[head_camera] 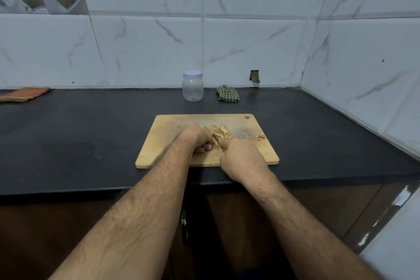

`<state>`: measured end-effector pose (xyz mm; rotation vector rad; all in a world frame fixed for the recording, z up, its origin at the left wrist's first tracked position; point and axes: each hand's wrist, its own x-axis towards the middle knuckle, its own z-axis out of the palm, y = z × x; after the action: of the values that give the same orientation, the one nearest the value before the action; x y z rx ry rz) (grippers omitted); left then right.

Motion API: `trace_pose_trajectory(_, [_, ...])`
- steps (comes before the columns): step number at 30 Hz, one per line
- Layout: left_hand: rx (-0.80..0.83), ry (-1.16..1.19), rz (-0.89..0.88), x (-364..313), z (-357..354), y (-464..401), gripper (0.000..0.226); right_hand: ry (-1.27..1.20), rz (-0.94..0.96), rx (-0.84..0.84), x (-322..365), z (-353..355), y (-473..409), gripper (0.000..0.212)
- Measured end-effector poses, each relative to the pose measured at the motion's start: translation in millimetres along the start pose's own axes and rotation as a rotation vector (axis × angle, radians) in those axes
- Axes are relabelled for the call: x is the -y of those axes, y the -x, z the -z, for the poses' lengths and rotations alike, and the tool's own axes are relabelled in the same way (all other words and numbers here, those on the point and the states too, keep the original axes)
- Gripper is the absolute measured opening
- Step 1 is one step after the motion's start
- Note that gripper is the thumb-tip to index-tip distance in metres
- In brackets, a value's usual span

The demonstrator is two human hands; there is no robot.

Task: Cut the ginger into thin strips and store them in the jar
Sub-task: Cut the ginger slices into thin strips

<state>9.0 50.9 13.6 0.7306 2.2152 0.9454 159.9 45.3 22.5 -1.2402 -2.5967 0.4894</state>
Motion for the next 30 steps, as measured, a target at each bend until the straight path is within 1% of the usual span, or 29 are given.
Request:
trace_pose_trajectory(7, [-0.003,-0.001,0.011,-0.7,0.8,2.2,0.025,-0.011,-0.002,-0.001,-1.3,-1.0,0.0,0.056])
trace_pose_trajectory(13, [0.001,0.011,0.005,-0.4,1.0,2.5,0.021,0.009,-0.002,0.014,0.0,0.8,-2.0,0.054])
trace_pose_trajectory(17, [0.001,-0.005,0.003,-1.2,1.5,3.7,0.024,0.002,-0.013,0.027,0.6,0.7,-2.7,0.055])
trace_pose_trajectory(22, [-0.004,-0.014,0.000,-1.6,1.9,3.3,0.026,0.046,-0.013,0.038,3.3,1.3,-3.8,0.054])
trace_pose_trajectory(26, [0.002,-0.005,-0.003,-1.4,1.3,3.5,0.025,0.082,-0.015,0.029,7.2,1.6,-2.3,0.051])
trace_pose_trajectory(30, [-0.015,-0.011,-0.003,-1.1,0.9,3.3,0.024,0.104,-0.007,0.032,4.8,1.4,4.4,0.054])
